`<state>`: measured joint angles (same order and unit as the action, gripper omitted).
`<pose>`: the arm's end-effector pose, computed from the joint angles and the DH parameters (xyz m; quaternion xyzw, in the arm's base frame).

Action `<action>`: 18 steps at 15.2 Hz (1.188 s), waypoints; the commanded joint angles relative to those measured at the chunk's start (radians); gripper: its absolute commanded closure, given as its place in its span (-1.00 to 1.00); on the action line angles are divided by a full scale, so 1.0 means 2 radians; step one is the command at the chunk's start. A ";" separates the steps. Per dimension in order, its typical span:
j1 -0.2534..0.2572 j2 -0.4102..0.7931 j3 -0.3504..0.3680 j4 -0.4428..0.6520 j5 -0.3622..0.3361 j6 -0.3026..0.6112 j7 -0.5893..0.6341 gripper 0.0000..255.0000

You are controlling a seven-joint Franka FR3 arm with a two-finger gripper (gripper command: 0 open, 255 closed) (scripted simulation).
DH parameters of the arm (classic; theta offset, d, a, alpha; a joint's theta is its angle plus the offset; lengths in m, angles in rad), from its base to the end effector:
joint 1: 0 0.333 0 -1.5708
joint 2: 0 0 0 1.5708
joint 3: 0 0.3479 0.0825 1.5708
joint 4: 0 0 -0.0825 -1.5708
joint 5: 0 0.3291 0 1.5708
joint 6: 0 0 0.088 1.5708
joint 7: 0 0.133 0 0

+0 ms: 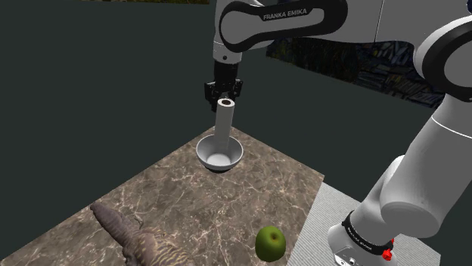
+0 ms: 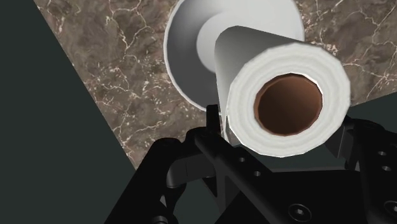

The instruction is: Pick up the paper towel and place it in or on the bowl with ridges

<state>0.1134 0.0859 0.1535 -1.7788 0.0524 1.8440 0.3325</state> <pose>0.5163 0.1440 0.5221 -0.9986 0.0403 0.0188 0.0274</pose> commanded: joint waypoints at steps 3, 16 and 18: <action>0.000 0.000 0.000 0.000 0.000 0.000 0.000 -1.00; -0.001 0.000 -0.001 0.064 -0.001 -0.064 0.001 -1.00; -0.001 0.000 -0.001 0.064 -0.001 -0.064 0.001 -1.00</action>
